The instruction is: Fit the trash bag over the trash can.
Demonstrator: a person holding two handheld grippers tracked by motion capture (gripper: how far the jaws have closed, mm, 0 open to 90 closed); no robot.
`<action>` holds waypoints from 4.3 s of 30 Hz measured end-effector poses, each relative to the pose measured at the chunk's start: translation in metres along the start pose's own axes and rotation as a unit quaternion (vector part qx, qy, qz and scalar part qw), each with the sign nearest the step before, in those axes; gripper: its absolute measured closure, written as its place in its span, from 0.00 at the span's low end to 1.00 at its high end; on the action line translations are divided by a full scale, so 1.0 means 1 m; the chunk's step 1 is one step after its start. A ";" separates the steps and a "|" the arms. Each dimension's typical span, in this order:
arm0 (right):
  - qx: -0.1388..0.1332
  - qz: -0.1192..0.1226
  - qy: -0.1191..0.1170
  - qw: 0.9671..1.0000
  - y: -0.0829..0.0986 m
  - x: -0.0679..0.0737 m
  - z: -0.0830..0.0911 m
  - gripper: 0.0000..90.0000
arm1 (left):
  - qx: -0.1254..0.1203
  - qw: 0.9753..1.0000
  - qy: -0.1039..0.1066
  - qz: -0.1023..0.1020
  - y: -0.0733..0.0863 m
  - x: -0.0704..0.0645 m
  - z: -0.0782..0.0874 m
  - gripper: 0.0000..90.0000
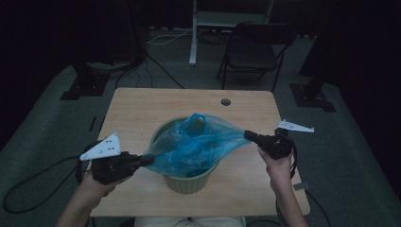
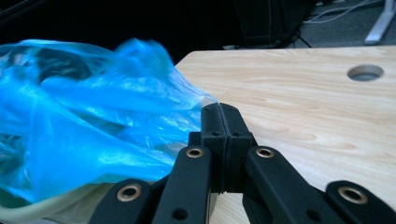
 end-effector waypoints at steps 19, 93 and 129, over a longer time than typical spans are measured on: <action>0.005 -0.018 -0.025 1.000 0.014 0.001 0.001 0.94 | -0.024 0.995 -0.008 0.095 0.038 0.040 0.016 0.64; 0.076 -0.012 -0.006 0.997 -0.030 -0.034 -0.111 0.70 | -0.024 0.969 -0.011 0.247 0.040 0.142 -0.053 1.00; 0.012 0.103 -0.175 0.979 -0.030 0.112 -0.036 1.00 | -0.012 0.970 -0.009 0.242 0.048 0.137 -0.041 1.00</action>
Point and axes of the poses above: each handheld gripper's, and its own axes: z roughly backward along the jaws, y roughly out of its underside, x roughly to its left, the point moved 8 cm from there along -z, roughly forward along the jaws, and after that the axes turned 14 degrees about z, right-handed, at the moved point
